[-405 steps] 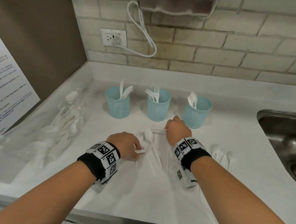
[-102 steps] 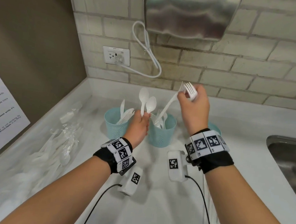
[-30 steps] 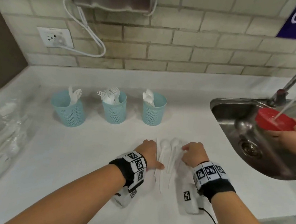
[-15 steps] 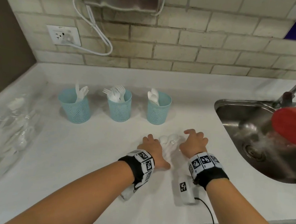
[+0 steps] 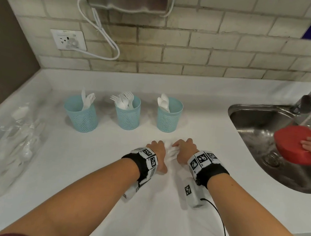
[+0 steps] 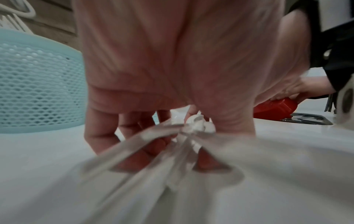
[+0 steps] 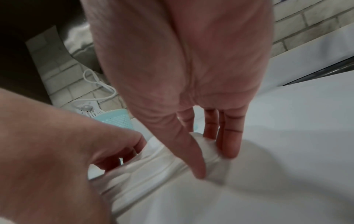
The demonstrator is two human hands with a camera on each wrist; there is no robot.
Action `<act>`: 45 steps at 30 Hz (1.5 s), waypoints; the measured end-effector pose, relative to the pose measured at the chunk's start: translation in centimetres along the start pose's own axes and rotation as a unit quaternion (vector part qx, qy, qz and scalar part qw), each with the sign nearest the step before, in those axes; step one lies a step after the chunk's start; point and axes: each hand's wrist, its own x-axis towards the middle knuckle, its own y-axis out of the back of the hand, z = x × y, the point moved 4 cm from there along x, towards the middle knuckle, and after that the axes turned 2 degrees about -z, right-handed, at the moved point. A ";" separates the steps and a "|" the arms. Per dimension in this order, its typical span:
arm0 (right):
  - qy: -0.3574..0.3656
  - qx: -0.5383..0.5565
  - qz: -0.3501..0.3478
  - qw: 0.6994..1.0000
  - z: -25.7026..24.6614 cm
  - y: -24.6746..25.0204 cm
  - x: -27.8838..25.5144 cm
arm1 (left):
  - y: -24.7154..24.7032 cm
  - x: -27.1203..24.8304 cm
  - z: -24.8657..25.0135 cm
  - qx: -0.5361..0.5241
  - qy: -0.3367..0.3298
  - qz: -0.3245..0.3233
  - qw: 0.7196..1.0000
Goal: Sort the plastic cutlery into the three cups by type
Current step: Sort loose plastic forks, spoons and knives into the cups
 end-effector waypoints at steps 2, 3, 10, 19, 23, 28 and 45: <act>0.010 0.007 -0.017 1.000 -0.5 -0.3 -0.2 | -0.2 0.0 -0.5 0.028 0.012 0.002 1.000; 0.014 0.008 -0.018 1.000 -0.8 -0.5 -0.3 | -0.3 0.0 -0.7 0.040 0.015 0.003 0.999; 0.014 0.000 -0.017 1.000 -2.2 -1.0 -0.8 | -0.5 0.3 -1.8 0.071 0.010 0.005 0.997; 0.065 0.072 -0.064 0.993 -2.8 -1.5 -0.2 | 0.1 -0.7 -4.1 0.084 -0.053 0.080 0.992; 0.064 0.078 -0.015 0.995 -3.2 0.1 -0.5 | 1.5 -1.4 -5.0 0.008 -0.089 0.107 0.990; 0.174 0.295 0.094 0.935 -6.0 3.8 -2.8 | 3.1 -2.4 -6.5 -0.220 -0.156 0.156 0.950; 0.318 0.460 -0.009 0.829 -15.8 2.1 -3.1 | 3.4 -2.4 -12.3 -0.507 -0.107 0.214 0.828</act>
